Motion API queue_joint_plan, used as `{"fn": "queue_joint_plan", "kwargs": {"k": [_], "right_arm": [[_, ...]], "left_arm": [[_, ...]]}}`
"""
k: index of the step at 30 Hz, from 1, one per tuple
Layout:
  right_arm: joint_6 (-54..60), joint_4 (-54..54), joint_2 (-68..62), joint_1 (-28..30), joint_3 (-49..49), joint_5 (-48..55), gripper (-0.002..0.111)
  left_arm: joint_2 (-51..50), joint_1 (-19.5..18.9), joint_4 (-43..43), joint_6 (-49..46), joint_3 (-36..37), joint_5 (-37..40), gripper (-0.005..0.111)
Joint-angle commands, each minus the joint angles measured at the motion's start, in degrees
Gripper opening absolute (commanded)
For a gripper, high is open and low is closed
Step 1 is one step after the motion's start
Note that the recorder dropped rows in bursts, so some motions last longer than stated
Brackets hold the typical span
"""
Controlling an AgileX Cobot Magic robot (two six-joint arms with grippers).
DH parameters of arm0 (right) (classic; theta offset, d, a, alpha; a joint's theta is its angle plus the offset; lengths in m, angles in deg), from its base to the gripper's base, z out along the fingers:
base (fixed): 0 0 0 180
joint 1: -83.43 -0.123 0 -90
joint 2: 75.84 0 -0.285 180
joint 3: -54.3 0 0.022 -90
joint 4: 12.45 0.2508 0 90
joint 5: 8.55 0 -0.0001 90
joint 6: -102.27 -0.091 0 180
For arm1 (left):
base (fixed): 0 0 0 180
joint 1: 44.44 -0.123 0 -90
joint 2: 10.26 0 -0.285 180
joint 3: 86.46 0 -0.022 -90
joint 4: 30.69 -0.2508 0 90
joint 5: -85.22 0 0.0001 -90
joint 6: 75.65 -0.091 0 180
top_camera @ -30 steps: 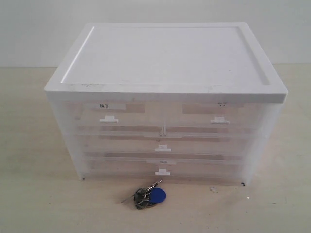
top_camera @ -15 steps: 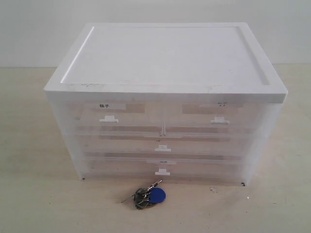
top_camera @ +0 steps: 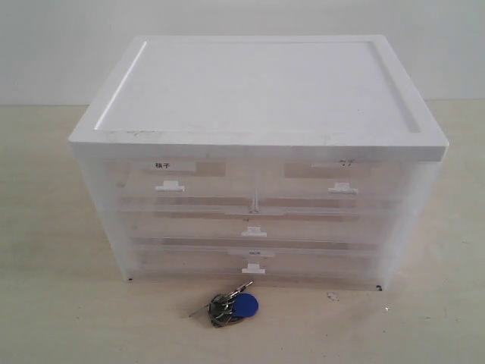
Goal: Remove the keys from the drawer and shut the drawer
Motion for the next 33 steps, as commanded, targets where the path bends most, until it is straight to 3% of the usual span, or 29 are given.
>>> {"fn": "queue_joint_plan", "kwargs": {"k": [1, 5, 11, 24, 33], "right_arm": [[7.02, 2.93, 0.34, 0.0, 0.32, 0.72, 0.0], [14.67, 8.14, 0.34, 0.0, 0.32, 3.68, 0.0], [26.07, 16.64, 0.34, 0.0, 0.32, 17.6, 0.0], [28.12, 16.4, 0.34, 4.9, 0.32, 30.73, 0.0], [27.78, 16.4, 0.34, 4.68, 0.32, 30.69, 0.0]], "left_arm": [[0.23, -0.14, -0.17, -0.23, 0.21, -0.03, 0.004], [0.23, -0.14, -0.17, -0.23, 0.21, -0.03, 0.004], [0.23, -0.14, -0.17, -0.23, 0.21, -0.03, 0.004], [0.23, -0.14, -0.17, -0.23, 0.21, -0.03, 0.004], [0.23, -0.14, -0.17, -0.23, 0.21, -0.03, 0.004]]}}
